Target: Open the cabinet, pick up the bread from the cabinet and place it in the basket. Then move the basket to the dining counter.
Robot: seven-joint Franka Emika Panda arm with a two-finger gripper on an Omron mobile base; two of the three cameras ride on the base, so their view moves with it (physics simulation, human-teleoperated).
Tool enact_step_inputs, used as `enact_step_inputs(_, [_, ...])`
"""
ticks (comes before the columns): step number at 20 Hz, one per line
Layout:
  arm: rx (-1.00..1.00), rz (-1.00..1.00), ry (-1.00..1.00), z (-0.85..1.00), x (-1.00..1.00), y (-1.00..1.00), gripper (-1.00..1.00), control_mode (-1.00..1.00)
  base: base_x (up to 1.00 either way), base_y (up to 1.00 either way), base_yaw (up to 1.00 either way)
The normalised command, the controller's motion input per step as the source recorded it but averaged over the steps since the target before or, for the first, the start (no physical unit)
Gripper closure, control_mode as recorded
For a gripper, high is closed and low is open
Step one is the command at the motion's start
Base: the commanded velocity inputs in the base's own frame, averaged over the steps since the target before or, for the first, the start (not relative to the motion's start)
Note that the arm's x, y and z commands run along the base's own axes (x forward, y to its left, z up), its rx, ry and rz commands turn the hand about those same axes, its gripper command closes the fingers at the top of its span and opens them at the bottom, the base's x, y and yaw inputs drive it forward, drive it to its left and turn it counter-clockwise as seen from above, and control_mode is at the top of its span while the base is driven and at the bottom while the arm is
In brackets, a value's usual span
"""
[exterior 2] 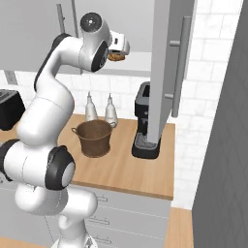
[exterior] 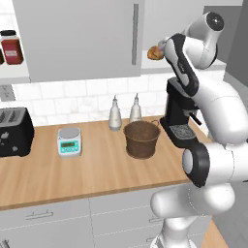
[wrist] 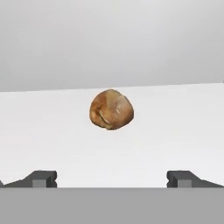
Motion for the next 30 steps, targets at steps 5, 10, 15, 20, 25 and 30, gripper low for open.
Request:
enact_step_inputs(5, [0.0,0.03,0.0,-0.23,0.45,0.0,-1.0,-1.0,0.0,0.0,0.0])
enact_step_inputs(10, [0.0,0.05,0.02,-0.09,0.55,0.0,-1.0,-1.0,0.0,0.0,0.0])
enact_step_inputs(15, [-0.03,0.02,0.13,0.01,0.39,0.01,-1.0,-1.0,0.0,0.0,0.0])
enact_step_inputs(20, [0.0,0.04,0.05,-0.02,0.53,0.01,-1.0,-1.0,0.0,0.0,0.0])
enact_step_inputs(25, [0.0,0.05,0.0,-0.05,0.51,0.0,-1.0,-1.0,0.0,0.0,0.0])
enact_step_inputs(30, [0.0,0.04,0.0,-0.05,0.48,0.0,-1.0,-1.0,0.0,0.0,0.0])
